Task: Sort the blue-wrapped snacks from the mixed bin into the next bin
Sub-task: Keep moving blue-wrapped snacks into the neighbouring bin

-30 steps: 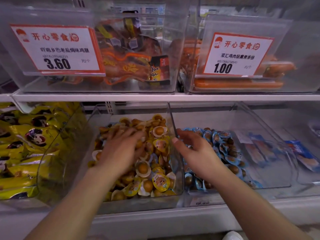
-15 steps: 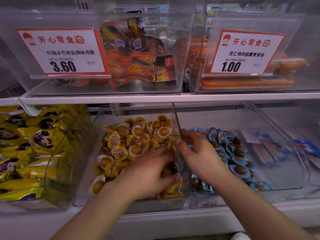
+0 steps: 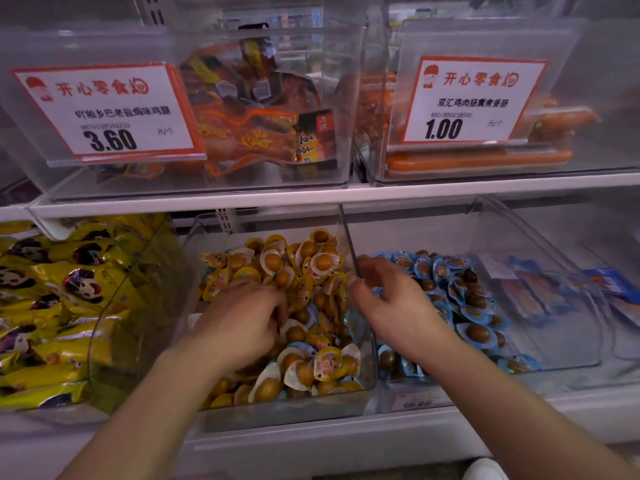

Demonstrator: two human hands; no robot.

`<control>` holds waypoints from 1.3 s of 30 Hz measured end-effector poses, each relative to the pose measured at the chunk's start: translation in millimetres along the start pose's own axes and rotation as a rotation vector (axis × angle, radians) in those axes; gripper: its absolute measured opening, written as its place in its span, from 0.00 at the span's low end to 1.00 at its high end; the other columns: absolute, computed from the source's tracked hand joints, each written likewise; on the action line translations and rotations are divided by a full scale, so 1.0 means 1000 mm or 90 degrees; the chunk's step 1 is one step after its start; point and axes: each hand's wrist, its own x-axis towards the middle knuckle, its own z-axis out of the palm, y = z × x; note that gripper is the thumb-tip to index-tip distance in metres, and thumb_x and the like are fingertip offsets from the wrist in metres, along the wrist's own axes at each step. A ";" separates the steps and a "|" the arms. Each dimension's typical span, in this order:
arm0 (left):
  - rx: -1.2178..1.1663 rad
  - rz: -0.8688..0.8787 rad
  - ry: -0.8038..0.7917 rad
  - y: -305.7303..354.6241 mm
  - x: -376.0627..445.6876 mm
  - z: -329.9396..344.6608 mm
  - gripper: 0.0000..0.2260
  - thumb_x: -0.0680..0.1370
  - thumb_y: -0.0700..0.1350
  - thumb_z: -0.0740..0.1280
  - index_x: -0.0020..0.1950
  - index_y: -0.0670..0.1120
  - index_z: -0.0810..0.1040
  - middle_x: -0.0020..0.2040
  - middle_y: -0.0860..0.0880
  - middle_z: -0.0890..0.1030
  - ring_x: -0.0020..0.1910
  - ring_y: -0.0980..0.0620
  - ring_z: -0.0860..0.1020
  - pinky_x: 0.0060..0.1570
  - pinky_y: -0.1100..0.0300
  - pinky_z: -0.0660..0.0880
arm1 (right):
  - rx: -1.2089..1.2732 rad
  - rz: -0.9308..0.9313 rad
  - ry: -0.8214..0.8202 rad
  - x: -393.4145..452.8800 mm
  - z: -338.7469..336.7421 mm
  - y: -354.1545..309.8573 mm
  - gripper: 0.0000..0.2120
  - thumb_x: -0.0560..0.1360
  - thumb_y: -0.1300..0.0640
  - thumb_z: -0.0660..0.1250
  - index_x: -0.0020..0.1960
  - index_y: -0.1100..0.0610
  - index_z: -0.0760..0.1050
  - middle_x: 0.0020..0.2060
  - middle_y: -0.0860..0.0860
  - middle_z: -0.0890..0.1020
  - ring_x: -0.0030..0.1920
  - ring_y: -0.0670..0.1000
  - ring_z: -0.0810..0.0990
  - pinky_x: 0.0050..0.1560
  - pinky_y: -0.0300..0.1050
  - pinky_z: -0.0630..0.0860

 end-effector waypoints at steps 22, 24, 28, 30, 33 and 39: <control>0.045 0.003 -0.086 0.032 0.019 0.021 0.26 0.75 0.62 0.65 0.72 0.59 0.66 0.66 0.55 0.75 0.67 0.48 0.68 0.65 0.48 0.61 | 0.033 0.004 0.003 -0.005 0.003 -0.001 0.20 0.79 0.43 0.61 0.69 0.50 0.71 0.61 0.47 0.79 0.60 0.46 0.77 0.61 0.47 0.76; 0.028 0.001 -0.077 0.026 0.016 0.020 0.18 0.75 0.61 0.66 0.63 0.57 0.74 0.58 0.54 0.78 0.62 0.49 0.71 0.61 0.52 0.64 | 0.033 0.000 0.002 -0.004 0.003 -0.002 0.21 0.79 0.43 0.61 0.68 0.51 0.72 0.60 0.47 0.80 0.60 0.46 0.78 0.60 0.47 0.76; -0.133 -0.015 -0.020 0.013 0.009 0.015 0.07 0.76 0.57 0.70 0.47 0.55 0.78 0.40 0.56 0.78 0.44 0.54 0.77 0.41 0.57 0.70 | 0.017 -0.013 -0.003 -0.002 0.000 -0.002 0.21 0.78 0.44 0.62 0.68 0.52 0.73 0.61 0.48 0.79 0.61 0.47 0.77 0.61 0.49 0.76; -0.271 -0.078 0.047 0.007 0.004 0.007 0.05 0.76 0.56 0.70 0.47 0.57 0.78 0.39 0.58 0.80 0.42 0.61 0.78 0.37 0.62 0.71 | 0.000 -0.044 0.038 -0.003 0.000 -0.001 0.21 0.78 0.46 0.64 0.69 0.51 0.72 0.62 0.48 0.78 0.63 0.47 0.76 0.60 0.43 0.74; -0.475 -0.122 0.194 0.007 -0.004 -0.011 0.03 0.77 0.54 0.70 0.45 0.57 0.80 0.38 0.63 0.81 0.39 0.67 0.78 0.34 0.70 0.69 | -0.001 -0.166 0.188 -0.006 0.000 -0.011 0.20 0.79 0.51 0.64 0.70 0.52 0.70 0.62 0.48 0.77 0.62 0.45 0.75 0.56 0.27 0.68; -0.564 -0.004 0.377 0.048 -0.019 -0.031 0.06 0.74 0.54 0.70 0.48 0.55 0.82 0.43 0.58 0.83 0.44 0.62 0.81 0.42 0.68 0.75 | 0.316 -0.089 -0.058 -0.020 0.017 -0.053 0.29 0.72 0.36 0.65 0.71 0.43 0.69 0.58 0.42 0.81 0.57 0.44 0.81 0.55 0.44 0.81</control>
